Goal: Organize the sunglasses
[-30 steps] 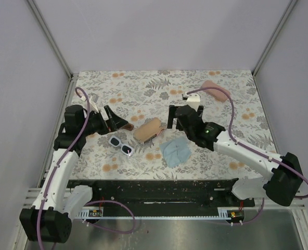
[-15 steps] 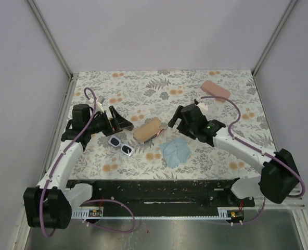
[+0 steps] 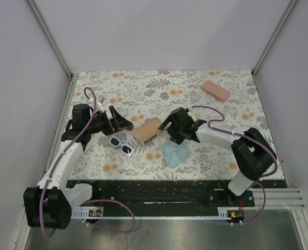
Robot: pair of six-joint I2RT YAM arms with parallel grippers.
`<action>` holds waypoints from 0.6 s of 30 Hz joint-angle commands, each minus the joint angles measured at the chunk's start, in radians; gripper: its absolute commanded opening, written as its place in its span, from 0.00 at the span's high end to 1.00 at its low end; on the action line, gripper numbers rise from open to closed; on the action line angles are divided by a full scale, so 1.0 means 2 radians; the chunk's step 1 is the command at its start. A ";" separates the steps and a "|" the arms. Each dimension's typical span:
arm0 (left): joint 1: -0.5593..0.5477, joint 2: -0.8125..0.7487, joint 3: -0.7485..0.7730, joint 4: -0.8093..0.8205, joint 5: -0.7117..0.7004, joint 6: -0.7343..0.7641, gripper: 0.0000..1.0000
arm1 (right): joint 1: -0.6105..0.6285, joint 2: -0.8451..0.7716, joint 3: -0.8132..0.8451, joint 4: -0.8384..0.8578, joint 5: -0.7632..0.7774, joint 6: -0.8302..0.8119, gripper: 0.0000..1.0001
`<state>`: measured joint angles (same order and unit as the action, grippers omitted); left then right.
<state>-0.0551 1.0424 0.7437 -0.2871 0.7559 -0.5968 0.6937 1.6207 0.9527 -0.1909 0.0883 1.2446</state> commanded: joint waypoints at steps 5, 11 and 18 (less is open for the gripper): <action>-0.002 0.003 0.003 0.013 0.003 0.018 0.02 | 0.001 0.061 0.039 0.055 -0.017 0.026 0.26; -0.001 0.011 0.019 -0.005 0.004 0.030 0.02 | -0.006 0.066 0.054 0.055 -0.001 0.007 0.54; -0.002 0.007 0.022 -0.015 -0.003 0.036 0.02 | -0.036 0.079 0.080 0.056 -0.020 -0.020 0.72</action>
<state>-0.0551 1.0698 0.7467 -0.3267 0.7521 -0.5465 0.6544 1.7584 1.0504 -0.1101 0.0570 1.2457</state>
